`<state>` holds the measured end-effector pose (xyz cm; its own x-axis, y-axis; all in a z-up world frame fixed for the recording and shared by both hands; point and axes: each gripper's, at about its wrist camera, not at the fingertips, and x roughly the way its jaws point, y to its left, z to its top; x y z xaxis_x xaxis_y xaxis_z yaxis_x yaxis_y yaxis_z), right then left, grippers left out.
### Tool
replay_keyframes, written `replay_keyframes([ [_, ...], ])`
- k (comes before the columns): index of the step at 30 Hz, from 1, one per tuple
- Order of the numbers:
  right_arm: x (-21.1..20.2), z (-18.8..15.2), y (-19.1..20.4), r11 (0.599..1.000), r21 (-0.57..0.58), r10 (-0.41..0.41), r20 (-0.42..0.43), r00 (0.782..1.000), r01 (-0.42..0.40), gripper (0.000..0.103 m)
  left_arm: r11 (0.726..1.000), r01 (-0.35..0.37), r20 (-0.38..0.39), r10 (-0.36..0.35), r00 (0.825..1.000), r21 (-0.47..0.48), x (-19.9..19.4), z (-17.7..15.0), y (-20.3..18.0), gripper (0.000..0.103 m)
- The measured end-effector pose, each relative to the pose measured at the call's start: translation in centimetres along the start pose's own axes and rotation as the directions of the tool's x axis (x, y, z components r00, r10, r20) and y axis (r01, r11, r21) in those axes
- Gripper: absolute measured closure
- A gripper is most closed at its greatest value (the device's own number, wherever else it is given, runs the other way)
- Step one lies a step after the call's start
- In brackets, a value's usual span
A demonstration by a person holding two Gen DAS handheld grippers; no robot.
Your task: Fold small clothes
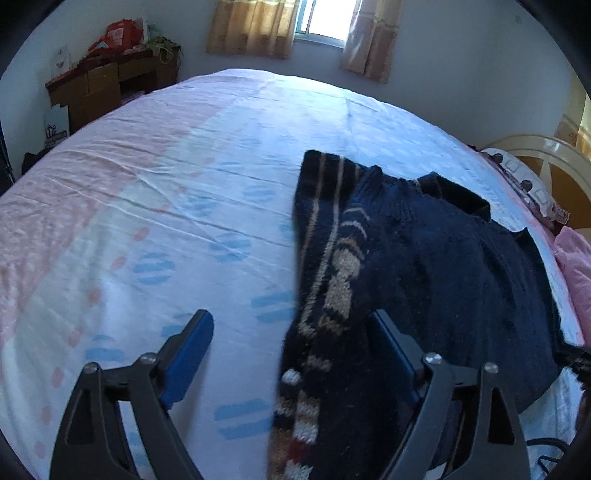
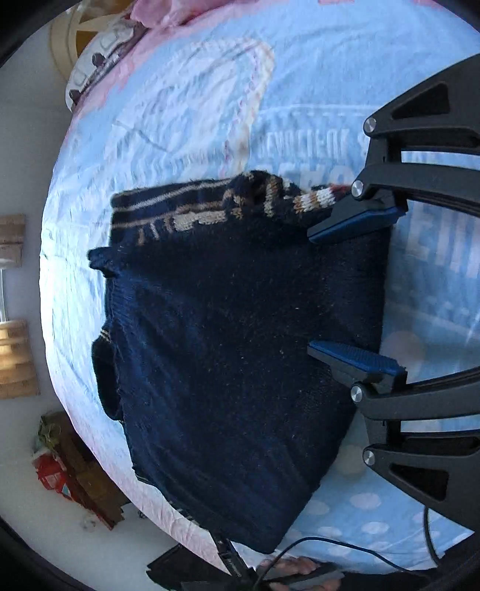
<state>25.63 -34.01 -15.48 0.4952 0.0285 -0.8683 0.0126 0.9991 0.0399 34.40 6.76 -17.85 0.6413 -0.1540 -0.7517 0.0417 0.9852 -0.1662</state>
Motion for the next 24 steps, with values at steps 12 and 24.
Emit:
replay_keyframes([
  [12,3.4,2.9,11.1,0.989,-0.114,0.099,0.026,0.995,-0.096,0.045,0.999,-0.028,0.004,0.028,1.0,0.04,0.3,-0.7,-0.6,0.008],
  [24,2.0,1.1,12.2,0.987,-0.158,0.021,0.044,0.999,-0.013,0.044,0.994,-0.008,0.0,0.008,1.0,0.104,-1.5,-1.4,-0.7,0.008],
])
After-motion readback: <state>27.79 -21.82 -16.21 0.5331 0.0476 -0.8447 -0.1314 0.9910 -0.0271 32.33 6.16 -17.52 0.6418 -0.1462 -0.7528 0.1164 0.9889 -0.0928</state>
